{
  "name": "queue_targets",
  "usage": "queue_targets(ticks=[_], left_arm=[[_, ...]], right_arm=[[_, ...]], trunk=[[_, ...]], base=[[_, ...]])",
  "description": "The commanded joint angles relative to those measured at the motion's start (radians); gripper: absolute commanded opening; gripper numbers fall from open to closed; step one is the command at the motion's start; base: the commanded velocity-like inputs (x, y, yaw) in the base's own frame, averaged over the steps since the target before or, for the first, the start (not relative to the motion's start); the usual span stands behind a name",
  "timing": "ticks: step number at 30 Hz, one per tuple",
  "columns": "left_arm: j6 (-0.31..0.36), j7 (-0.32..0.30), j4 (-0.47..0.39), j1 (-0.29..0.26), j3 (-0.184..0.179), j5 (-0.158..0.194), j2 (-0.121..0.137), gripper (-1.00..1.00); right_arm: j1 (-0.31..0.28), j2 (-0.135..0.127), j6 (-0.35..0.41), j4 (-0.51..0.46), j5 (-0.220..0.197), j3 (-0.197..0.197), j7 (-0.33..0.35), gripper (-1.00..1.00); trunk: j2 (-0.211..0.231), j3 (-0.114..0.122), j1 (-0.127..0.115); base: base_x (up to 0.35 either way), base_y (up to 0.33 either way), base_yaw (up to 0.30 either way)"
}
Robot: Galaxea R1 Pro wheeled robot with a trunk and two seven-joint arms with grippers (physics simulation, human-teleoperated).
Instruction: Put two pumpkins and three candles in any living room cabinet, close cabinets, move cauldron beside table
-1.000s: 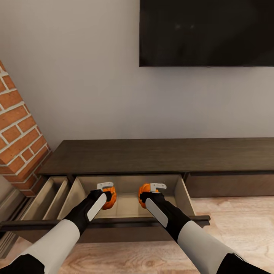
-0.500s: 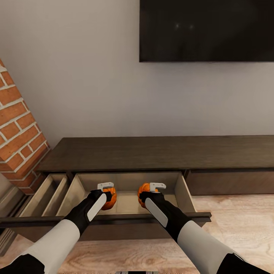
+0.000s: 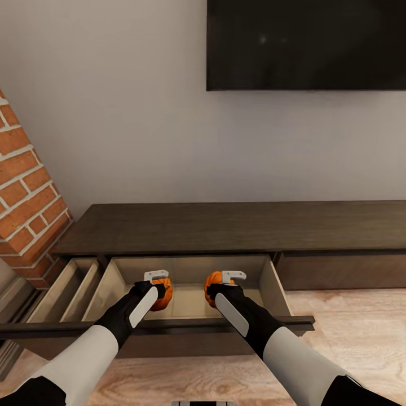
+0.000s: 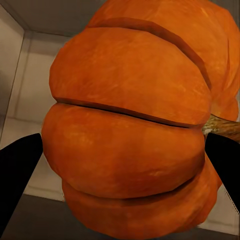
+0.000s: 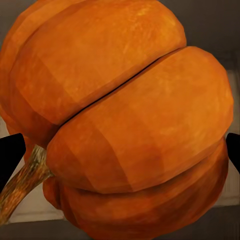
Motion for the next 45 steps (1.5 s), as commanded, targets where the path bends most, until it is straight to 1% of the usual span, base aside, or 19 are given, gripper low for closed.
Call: queue_targets(ticks=[1,15,19,25,28,31,42,43,45], left_arm=[[0.002,0.010,-0.001,-0.001,-0.005,0.009,0.001,-1.00],[0.002,0.012,-0.001,-0.001,-0.006,0.007,0.001,-1.00],[0.002,0.013,-0.001,-0.001,-0.005,0.008,0.001,-1.00],[0.003,0.013,-0.001,-0.001,-0.004,0.008,0.001,-1.00],[0.003,0.014,-0.001,-0.001,-0.004,0.008,0.001,-1.00],[0.002,0.014,-0.001,-0.001,-0.005,0.008,0.001,-1.00],[0.002,0.014,-0.001,-0.001,-0.005,0.008,0.001,-1.00],[0.002,0.014,-0.001,-0.001,-0.005,0.008,0.001,-1.00],[0.002,0.014,-0.001,-0.001,-0.005,0.008,0.001,-1.00]], right_arm=[[-0.001,-0.001,0.003,-0.001,-0.005,0.004,-0.011,-1.00],[-0.002,-0.001,0.004,-0.002,-0.005,0.004,-0.011,-1.00],[-0.001,-0.001,0.004,-0.001,-0.005,0.004,-0.011,-1.00],[-0.002,-0.001,0.004,-0.001,-0.005,0.004,-0.011,-1.00],[-0.002,-0.001,0.004,-0.001,-0.006,0.004,-0.011,-1.00],[-0.002,-0.001,0.004,-0.001,-0.006,0.004,-0.011,-1.00],[-0.002,-0.001,0.004,-0.001,-0.006,0.004,-0.011,-1.00],[-0.002,-0.001,0.004,-0.001,-0.006,0.004,-0.011,1.00],[-0.003,-0.001,0.004,-0.001,-0.006,0.004,-0.011,1.00]], trunk=[[0.000,-0.001,0.000],[0.000,-0.001,0.000],[-0.028,-0.013,0.015],[-0.030,-0.037,0.018],[-0.030,-0.037,0.018],[-0.030,-0.048,0.019],[-0.030,-0.048,0.019],[-0.030,-0.048,0.019],[-0.030,-0.048,0.019]], base=[[0.150,0.000,0.000],[0.055,0.000,0.000],[0.002,0.000,0.000],[0.000,0.000,0.000],[0.000,0.000,0.000],[0.000,0.000,0.000],[0.000,0.000,0.000],[0.000,0.000,0.000],[0.000,0.000,0.000]])
